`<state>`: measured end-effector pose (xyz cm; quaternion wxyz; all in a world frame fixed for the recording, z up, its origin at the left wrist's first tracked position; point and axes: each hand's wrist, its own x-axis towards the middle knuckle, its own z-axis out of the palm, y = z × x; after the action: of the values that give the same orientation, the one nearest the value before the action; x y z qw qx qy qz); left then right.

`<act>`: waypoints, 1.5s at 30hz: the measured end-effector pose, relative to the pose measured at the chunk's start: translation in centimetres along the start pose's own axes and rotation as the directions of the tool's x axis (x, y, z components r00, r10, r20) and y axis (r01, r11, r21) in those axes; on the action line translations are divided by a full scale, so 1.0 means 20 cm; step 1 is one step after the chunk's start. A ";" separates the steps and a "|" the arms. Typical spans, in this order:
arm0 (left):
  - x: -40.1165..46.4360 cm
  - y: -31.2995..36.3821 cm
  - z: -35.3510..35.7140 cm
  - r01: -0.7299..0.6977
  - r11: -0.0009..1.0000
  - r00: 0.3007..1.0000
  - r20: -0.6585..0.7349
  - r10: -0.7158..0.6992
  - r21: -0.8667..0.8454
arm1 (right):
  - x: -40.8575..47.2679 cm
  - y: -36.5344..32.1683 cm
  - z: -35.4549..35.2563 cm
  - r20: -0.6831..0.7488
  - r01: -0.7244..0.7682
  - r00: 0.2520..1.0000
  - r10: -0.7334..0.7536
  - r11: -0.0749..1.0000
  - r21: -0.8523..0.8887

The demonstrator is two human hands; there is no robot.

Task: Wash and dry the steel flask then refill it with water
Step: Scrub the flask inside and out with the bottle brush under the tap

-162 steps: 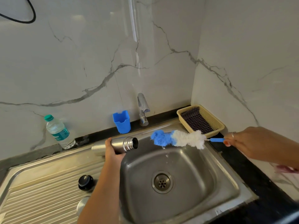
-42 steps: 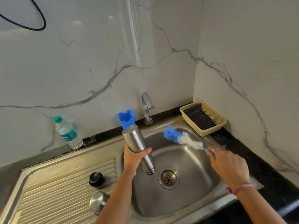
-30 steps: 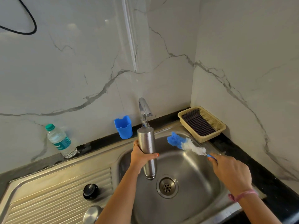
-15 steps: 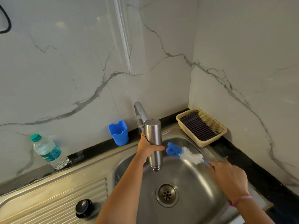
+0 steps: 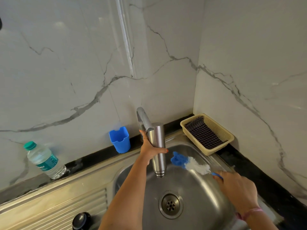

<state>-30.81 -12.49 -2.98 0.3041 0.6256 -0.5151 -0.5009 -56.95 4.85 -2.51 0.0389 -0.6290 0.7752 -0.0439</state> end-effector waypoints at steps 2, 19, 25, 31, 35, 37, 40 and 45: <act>0.00 -0.01 -0.03 0.012 0.999 0.999 -0.038 -0.014 -0.044 | 0.00 0.00 0.01 0.009 -0.009 1.000 0.009 1.000 0.012; 0.01 0.03 0.02 -0.008 0.999 0.997 0.072 0.004 0.048 | 0.07 -0.06 0.06 0.015 0.022 1.000 -0.023 0.999 0.030; 0.02 0.02 0.03 0.006 1.000 0.998 0.067 -0.008 0.026 | 0.07 -0.05 0.08 0.030 0.013 0.999 -0.013 1.000 0.010; 0.03 0.02 0.06 0.041 0.998 0.998 0.044 -0.039 -0.041 | 0.08 -0.03 0.10 0.032 -0.010 0.999 0.008 0.999 0.045; 0.03 -0.01 0.06 0.032 0.997 0.999 0.010 -0.031 -0.070 | 0.08 -0.01 0.10 0.015 -0.013 1.000 0.012 0.999 0.048; 0.02 -0.01 0.06 0.024 0.997 1.000 0.008 -0.023 -0.071 | 0.08 -0.01 0.11 0.014 -0.009 1.000 0.008 0.998 0.059; 0.01 -0.02 0.05 0.028 0.996 1.000 -0.006 -0.029 -0.082 | 0.07 -0.02 0.10 0.012 0.000 1.000 -0.001 0.999 0.042; 0.01 -0.05 0.05 0.018 0.998 1.000 -0.019 -0.020 -0.062 | 0.07 -0.03 0.10 0.000 -0.010 1.000 0.010 0.999 0.048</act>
<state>-31.40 -12.31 -4.15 0.3234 0.6256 -0.4905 -0.5132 -56.39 3.23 -4.39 0.0543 -0.6242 0.7769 -0.0625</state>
